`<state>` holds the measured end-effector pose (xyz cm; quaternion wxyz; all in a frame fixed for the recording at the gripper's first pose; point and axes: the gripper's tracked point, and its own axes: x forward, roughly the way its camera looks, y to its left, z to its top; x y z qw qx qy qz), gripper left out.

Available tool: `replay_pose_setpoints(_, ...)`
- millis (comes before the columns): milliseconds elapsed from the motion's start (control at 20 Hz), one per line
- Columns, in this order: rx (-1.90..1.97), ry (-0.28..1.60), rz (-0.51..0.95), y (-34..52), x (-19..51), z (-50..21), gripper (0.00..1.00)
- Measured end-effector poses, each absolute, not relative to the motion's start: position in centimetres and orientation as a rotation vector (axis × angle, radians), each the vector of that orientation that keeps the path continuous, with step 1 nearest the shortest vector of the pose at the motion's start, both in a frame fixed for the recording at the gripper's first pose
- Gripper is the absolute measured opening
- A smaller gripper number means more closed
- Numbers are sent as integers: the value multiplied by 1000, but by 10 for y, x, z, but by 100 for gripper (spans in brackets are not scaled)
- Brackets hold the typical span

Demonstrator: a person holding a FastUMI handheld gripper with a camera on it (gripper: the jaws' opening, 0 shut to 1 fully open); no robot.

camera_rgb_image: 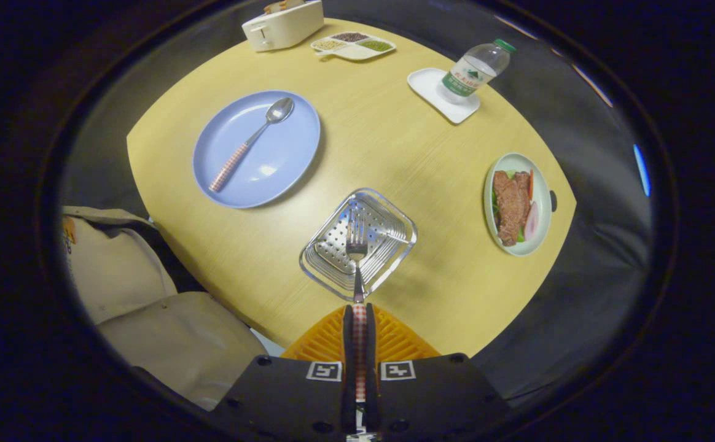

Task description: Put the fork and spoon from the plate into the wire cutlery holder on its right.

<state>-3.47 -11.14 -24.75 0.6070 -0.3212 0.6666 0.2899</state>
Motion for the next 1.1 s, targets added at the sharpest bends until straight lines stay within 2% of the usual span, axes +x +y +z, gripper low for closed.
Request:
replay_pose_setpoints(600, -759, 1636, 651, -92, -22, -274, 9)
replay_pose_setpoints(850, -739, 1618, 630, -93, -20, -275, 15)
replay_pose_setpoints(1000, -704, 1593, 616, -91, -17, -274, 25)
replay_pose_setpoints(1100, -669, 1547, 601, -89, -13, -268, 49)
